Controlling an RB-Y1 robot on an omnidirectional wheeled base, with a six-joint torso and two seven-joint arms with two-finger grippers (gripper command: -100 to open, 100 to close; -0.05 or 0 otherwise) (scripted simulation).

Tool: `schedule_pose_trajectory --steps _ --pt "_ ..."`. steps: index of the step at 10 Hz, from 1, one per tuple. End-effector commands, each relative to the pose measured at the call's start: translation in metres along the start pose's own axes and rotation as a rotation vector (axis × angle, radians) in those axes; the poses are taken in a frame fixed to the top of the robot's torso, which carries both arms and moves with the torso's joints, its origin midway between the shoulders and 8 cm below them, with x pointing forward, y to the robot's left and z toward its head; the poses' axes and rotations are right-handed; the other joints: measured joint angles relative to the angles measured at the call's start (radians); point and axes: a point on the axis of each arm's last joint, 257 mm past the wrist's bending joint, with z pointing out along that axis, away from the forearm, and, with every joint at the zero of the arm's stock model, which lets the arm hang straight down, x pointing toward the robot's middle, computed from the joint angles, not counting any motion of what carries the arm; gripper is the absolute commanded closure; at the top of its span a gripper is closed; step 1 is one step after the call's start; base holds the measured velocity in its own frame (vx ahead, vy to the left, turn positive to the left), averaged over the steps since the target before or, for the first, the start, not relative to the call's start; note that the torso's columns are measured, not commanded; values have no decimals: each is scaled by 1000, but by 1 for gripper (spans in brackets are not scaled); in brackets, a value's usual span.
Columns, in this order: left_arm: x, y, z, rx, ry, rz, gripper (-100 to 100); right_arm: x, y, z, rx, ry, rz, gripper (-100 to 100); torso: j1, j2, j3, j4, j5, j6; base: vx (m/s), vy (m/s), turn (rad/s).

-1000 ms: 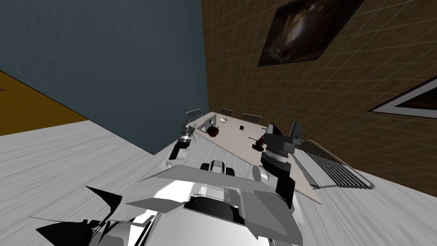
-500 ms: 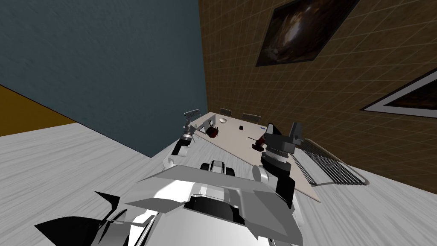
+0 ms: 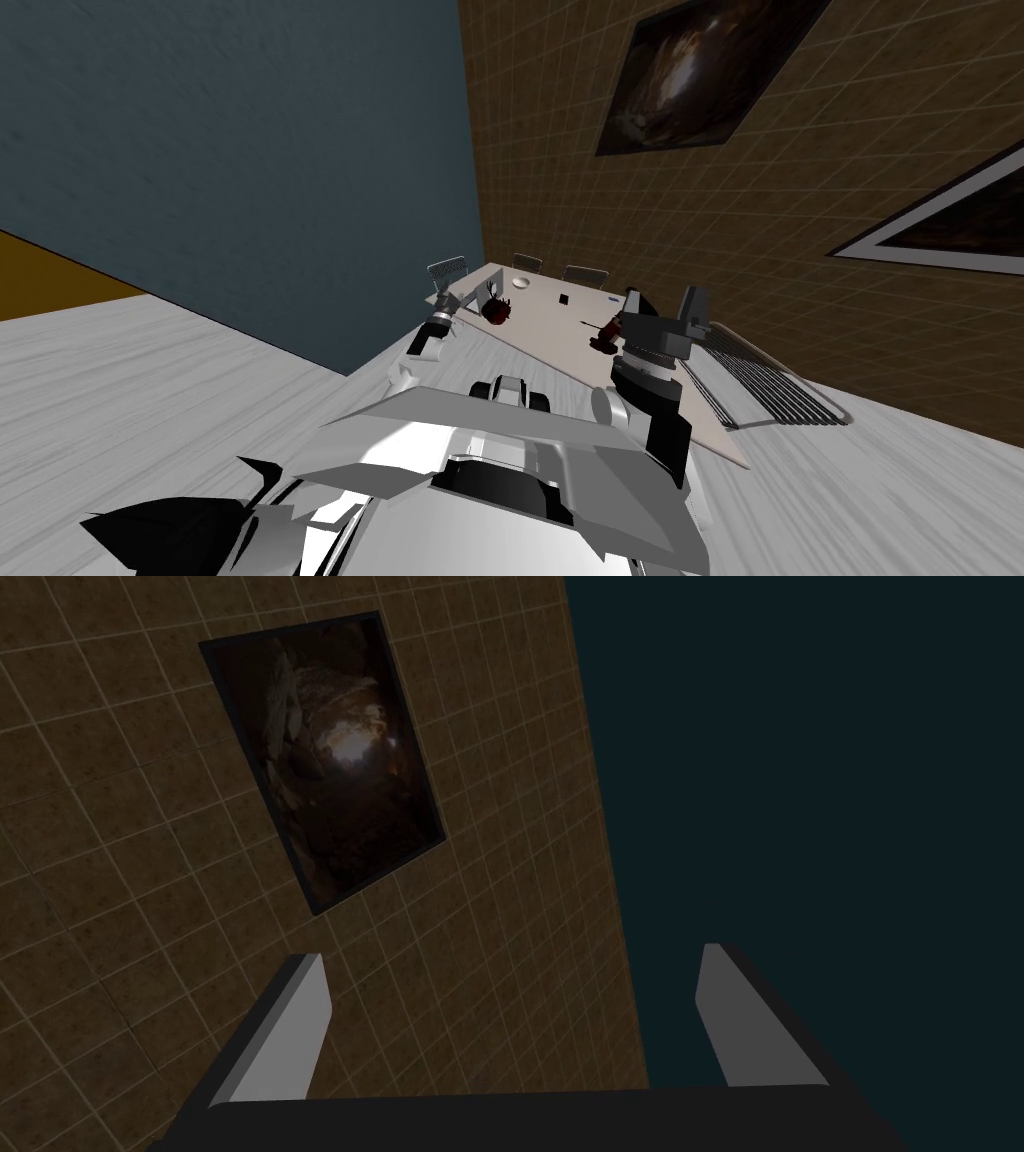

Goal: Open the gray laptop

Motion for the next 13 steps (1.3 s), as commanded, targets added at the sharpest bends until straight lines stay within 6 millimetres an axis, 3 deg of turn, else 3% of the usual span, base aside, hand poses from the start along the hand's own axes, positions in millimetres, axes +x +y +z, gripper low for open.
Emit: schedule_pose_trajectory --steps 1,8,11,13 --pt "-7 21 12 -54 -29 -42 -100 0 0 0 0 0 0 0 0 0 0 0 0 0 36 30 -59" --pt "-14 77 32 -196 -105 -184 -100 0 0 0 0 0 0 0 0 0 0 0 0 0 30 31 -60" --pt "2 109 36 -264 -141 -297 -100 0 0 0 0 0 0 0 -1 0 0 0 0 0 24 28 -49" --pt "10 116 35 -277 -148 -331 -100 0 0 0 0 0 0 0 -1 -7 -4 -4 2 5 5 24 -10"
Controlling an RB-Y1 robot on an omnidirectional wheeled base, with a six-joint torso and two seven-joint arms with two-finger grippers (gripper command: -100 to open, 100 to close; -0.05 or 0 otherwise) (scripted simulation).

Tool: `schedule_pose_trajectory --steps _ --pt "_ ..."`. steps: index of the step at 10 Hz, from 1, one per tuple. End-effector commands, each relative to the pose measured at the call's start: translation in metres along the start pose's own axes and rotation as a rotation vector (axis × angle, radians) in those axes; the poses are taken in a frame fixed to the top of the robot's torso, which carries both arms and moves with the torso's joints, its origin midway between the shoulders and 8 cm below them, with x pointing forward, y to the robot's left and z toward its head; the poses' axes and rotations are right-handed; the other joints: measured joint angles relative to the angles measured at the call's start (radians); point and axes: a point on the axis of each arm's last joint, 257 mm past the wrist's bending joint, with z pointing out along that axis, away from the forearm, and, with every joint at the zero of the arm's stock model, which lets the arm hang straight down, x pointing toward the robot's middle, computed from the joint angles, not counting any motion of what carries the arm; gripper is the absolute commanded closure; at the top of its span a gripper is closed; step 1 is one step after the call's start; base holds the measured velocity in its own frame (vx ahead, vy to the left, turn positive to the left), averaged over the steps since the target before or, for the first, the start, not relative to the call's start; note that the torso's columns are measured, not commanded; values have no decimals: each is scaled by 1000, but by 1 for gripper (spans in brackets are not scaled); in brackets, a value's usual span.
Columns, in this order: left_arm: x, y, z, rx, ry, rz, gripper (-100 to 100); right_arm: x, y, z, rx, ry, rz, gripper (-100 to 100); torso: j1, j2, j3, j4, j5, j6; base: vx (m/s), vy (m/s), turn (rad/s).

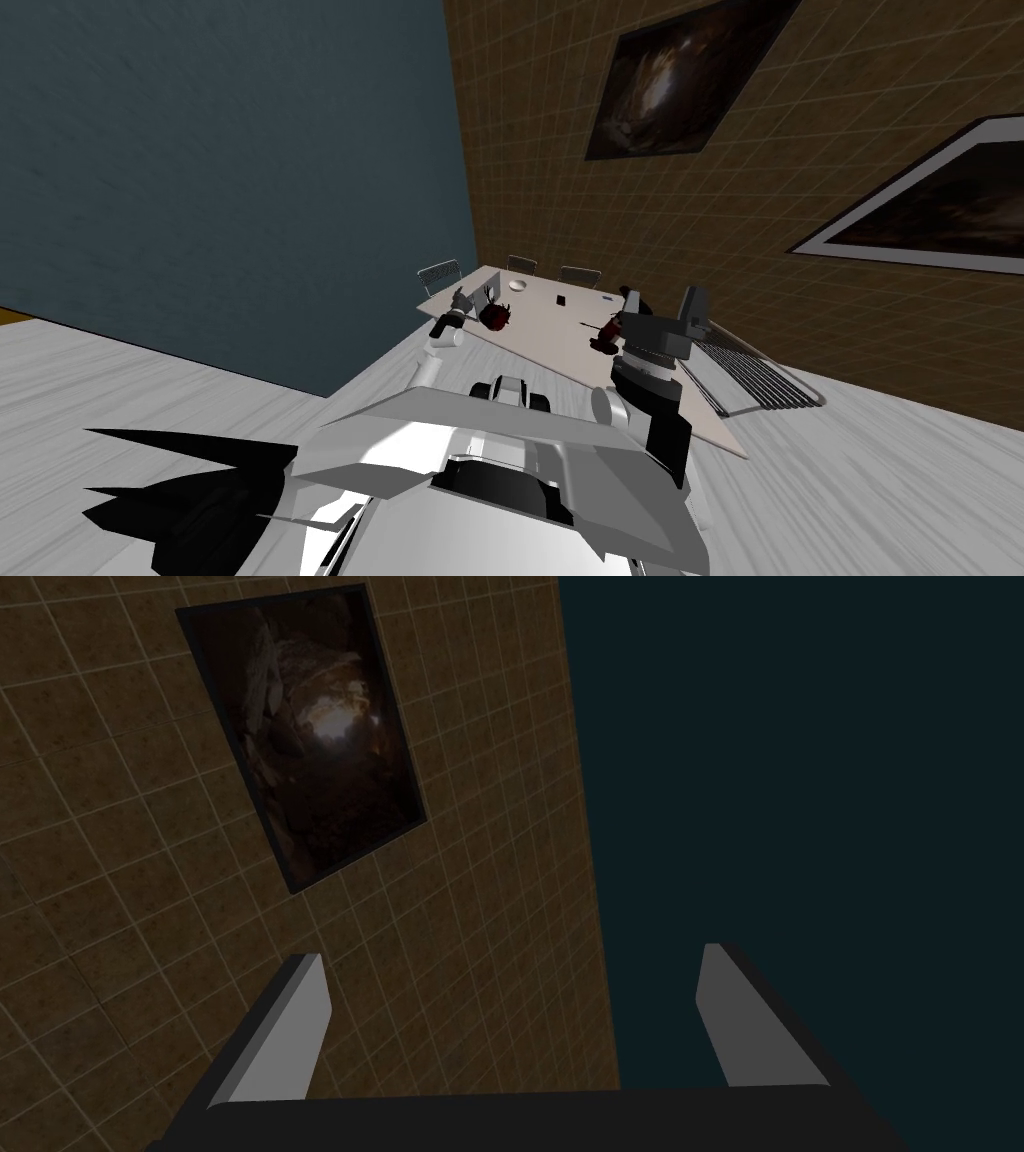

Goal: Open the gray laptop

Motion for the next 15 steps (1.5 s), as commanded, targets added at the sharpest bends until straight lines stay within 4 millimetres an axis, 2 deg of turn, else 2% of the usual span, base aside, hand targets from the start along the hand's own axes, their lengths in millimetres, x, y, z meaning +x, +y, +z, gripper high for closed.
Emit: schedule_pose_trajectory --steps 1,3,6,7,9,15 --pt "14 25 3 -41 -11 -78 -100 0 0 0 0 0 0 0 -2 -2 -1 0 0 1 7 16 -38" --pt "24 36 3 -56 -15 -123 -100 0 0 0 0 0 0 0 -2 -1 -1 0 -1 -1 13 4 -32" --pt "23 29 5 -52 -9 -111 -100 0 0 0 0 0 0 0 1 4 2 3 -2 -5 64 -4 34" --pt "23 29 5 -53 -8 -111 100 0 0 0 0 0 0 0 1 7 4 4 -1 -4 11 -2 -9" --pt "12 27 5 -91 -27 -223 100 0 0 0 0 0 0 0 3 10 6 5 -2 -6 37 50 26" --pt "-1 22 2 -165 -55 -442 100 0 0 0 0 0 0 0 8 2 1 0 1 -8 32 52 24"
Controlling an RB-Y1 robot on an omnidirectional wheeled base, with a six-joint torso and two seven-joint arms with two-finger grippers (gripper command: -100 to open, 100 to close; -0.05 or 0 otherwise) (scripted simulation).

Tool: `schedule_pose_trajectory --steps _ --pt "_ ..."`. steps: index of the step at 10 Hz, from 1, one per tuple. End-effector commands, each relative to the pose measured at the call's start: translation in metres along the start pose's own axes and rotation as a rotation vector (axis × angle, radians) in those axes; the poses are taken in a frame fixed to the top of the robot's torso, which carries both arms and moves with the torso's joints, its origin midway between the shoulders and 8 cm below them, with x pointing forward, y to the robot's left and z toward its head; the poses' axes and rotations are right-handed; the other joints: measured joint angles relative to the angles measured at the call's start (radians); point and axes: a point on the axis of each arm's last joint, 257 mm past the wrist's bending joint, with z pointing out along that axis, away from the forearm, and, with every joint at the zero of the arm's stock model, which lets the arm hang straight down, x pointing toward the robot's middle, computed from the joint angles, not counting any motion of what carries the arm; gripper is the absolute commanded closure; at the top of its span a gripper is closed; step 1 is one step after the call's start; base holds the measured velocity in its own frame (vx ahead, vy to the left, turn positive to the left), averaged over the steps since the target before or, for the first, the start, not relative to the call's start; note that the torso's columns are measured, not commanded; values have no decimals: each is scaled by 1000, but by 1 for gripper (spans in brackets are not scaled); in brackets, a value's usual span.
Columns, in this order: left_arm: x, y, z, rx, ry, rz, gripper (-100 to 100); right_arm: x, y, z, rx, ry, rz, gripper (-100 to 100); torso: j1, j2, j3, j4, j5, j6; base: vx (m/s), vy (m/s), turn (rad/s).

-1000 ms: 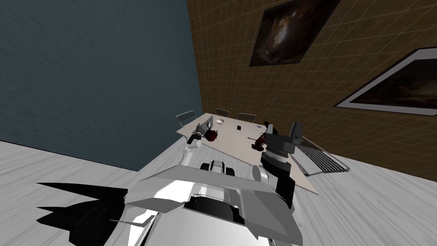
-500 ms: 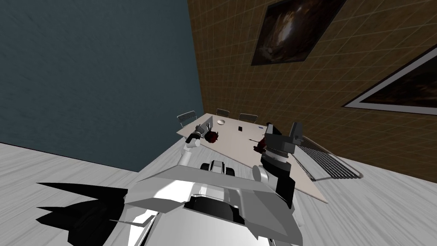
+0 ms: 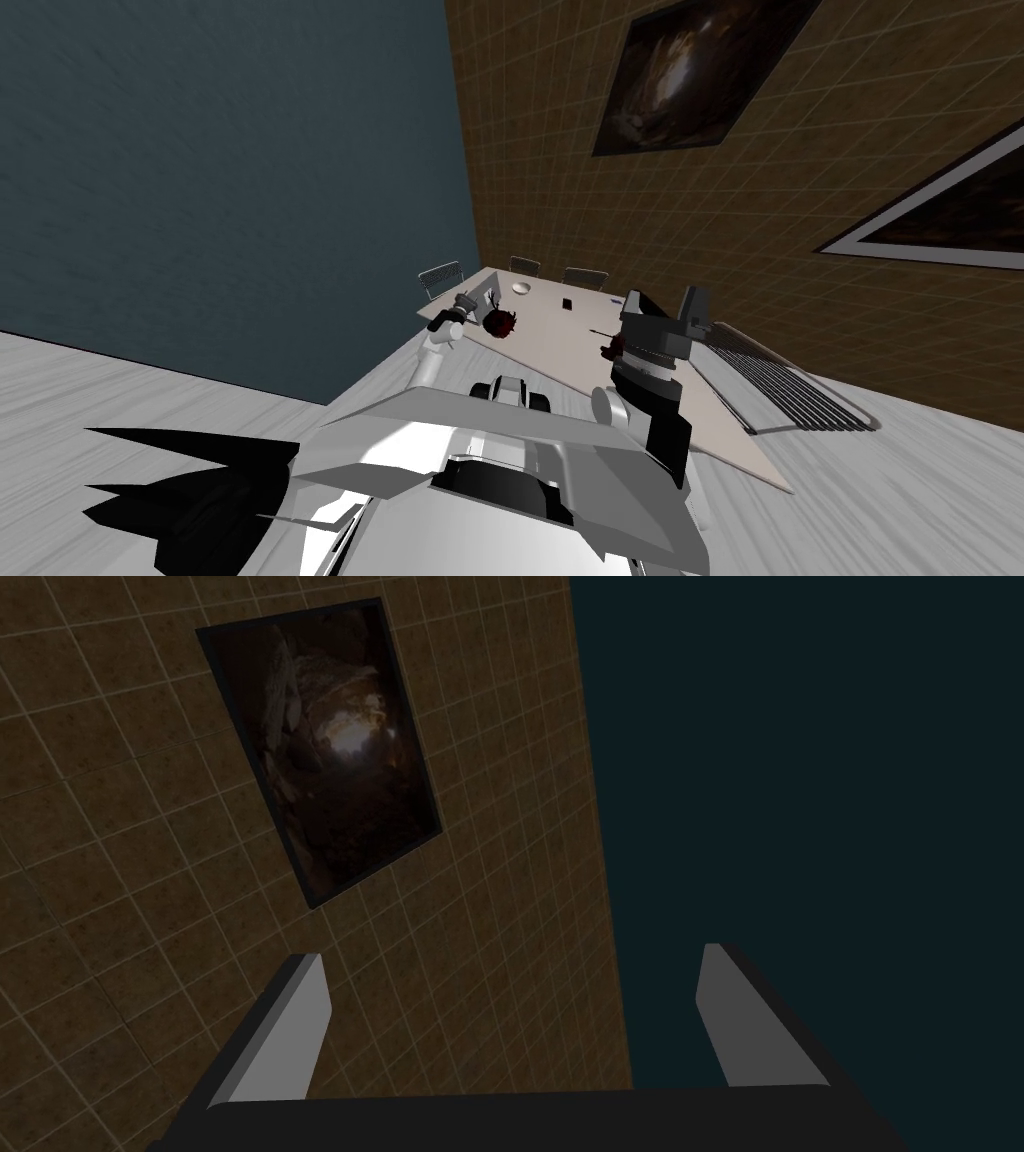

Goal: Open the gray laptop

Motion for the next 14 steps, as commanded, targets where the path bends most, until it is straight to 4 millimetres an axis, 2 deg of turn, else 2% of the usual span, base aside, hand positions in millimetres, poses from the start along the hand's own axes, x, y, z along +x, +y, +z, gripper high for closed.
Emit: schedule_pose_trajectory --steps 1,2,3,6,7,10,11,14 --pt "-10 -2 -4 -38 -23 -97 100 0 0 0 0 0 0 0 -1 1 1 0 0 0 35 53 31" --pt "-3 -2 -2 -26 -8 -74 100 0 0 0 0 0 0 0 -2 1 1 0 -1 0 15 23 8" --pt "-11 9 -6 -53 -29 -159 100 0 0 0 0 0 0 0 -6 3 1 2 -2 3 38 82 -14" --pt "-21 27 -12 -89 -60 -275 100 0 0 0 0 0 0 0 1 -1 0 -1 1 2 52 144 -15" --pt "-27 40 -16 -112 -80 -352 100 0 0 0 0 0 0 0 0 -3 -1 -1 0 2 71 155 -10" --pt "-35 58 -23 -145 -111 -469 100 0 0 0 0 0 0 0 -5 -1 -1 -3 -1 3 57 158 -3" --pt "-25 50 -17 -131 -88 -445 100 0 0 0 0 0 0 0 -6 -3 -1 -4 -1 4 8 57 1" --pt "-41 76 -25 -153 -117 -572 100 0 0 0 0 0 0 0 -9 2 2 2 -2 7 22 96 -62"
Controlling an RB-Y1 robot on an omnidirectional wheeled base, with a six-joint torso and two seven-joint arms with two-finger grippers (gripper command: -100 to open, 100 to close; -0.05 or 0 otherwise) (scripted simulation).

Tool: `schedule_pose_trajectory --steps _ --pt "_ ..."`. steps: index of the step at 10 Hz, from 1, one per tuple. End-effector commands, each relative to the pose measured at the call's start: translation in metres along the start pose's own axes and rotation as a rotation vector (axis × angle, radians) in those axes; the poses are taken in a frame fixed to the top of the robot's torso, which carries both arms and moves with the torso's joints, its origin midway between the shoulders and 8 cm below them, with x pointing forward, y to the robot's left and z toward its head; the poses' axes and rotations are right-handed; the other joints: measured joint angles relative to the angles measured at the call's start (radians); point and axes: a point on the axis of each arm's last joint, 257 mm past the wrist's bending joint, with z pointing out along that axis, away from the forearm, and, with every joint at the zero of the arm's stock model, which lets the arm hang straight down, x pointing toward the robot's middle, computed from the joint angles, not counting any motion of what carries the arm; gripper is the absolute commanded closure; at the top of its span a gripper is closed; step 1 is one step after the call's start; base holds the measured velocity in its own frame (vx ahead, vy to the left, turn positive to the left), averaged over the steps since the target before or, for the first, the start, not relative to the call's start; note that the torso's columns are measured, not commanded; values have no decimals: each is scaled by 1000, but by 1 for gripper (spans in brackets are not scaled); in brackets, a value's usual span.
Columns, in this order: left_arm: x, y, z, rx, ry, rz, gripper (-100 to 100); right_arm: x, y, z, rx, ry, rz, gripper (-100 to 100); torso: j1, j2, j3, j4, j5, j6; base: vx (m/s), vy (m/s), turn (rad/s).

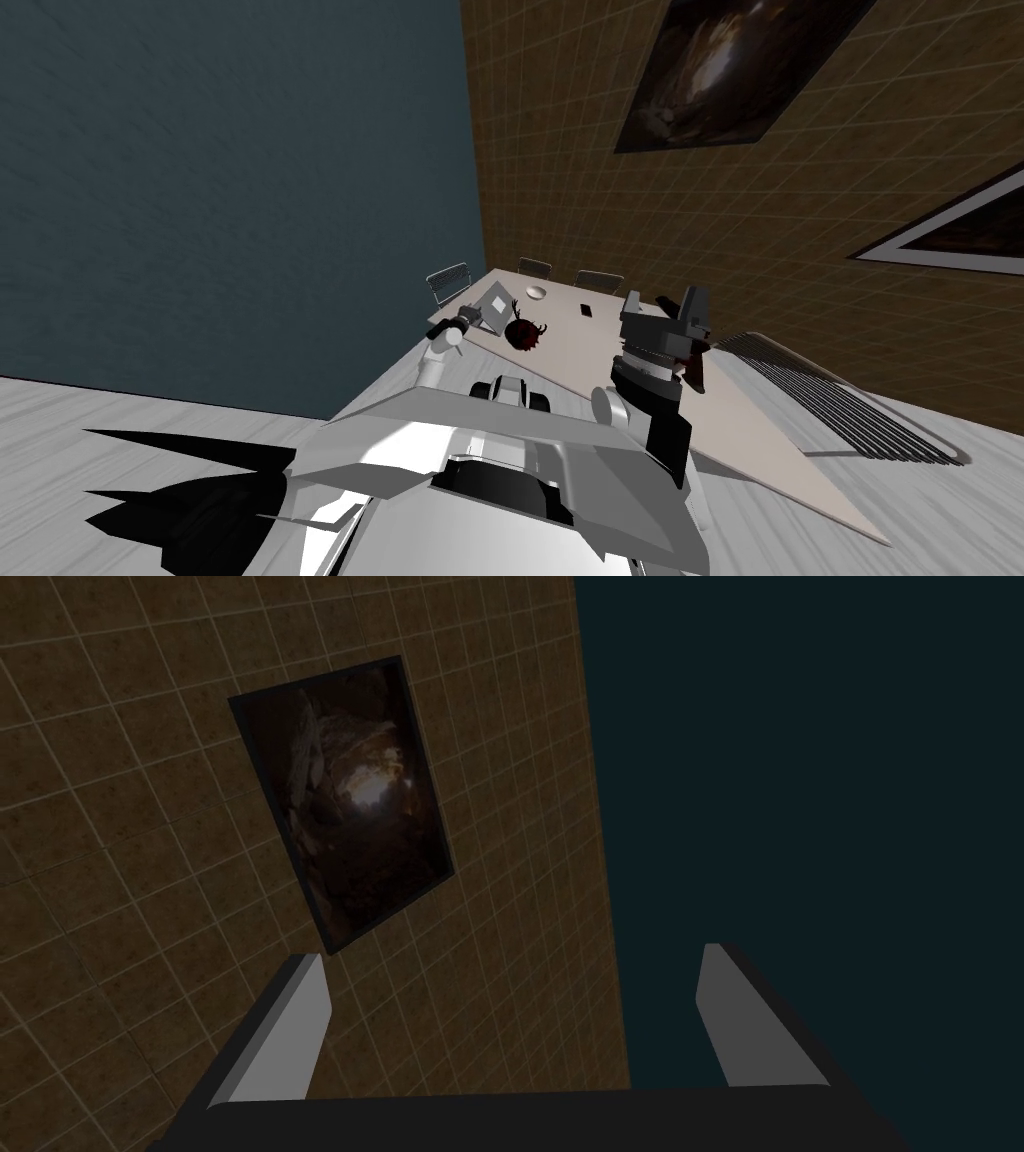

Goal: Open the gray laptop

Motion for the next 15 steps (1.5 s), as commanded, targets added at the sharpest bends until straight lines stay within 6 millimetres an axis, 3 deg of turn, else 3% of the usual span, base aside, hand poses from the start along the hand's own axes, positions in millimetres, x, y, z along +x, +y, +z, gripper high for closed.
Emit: schedule_pose_trajectory --steps 1,2,4,5,13,14,15 --pt "-25 14 -2 -21 -26 -106 100 0 0 0 0 0 0 0 2 -1 -1 0 1 0 42 135 -89" --pt "-25 14 -2 -21 -26 -109 100 0 0 0 0 0 0 0 2 -2 -1 0 1 0 19 85 -45" --pt "-43 24 -6 -30 -46 -191 100 0 0 0 0 0 0 0 -2 1 0 1 -1 -1 16 77 -49" --pt "-27 11 -5 -38 -35 -163 -100 0 0 0 0 0 0 0 -1 2 1 1 0 -1 18 1 80" --pt "12 -16 -13 -88 -33 -148 -100 0 0 0 0 0 0 0 2 2 1 2 0 -3 13 -70 72" --pt "10 -15 -13 -82 -31 -149 -100 0 0 0 0 0 0 0 1 3 1 2 -1 -3 6 -24 14" --pt "10 -15 -13 -85 -33 -150 0 0 0 0 0 0 0 0 3 3 2 2 0 -3 2 -5 -3"
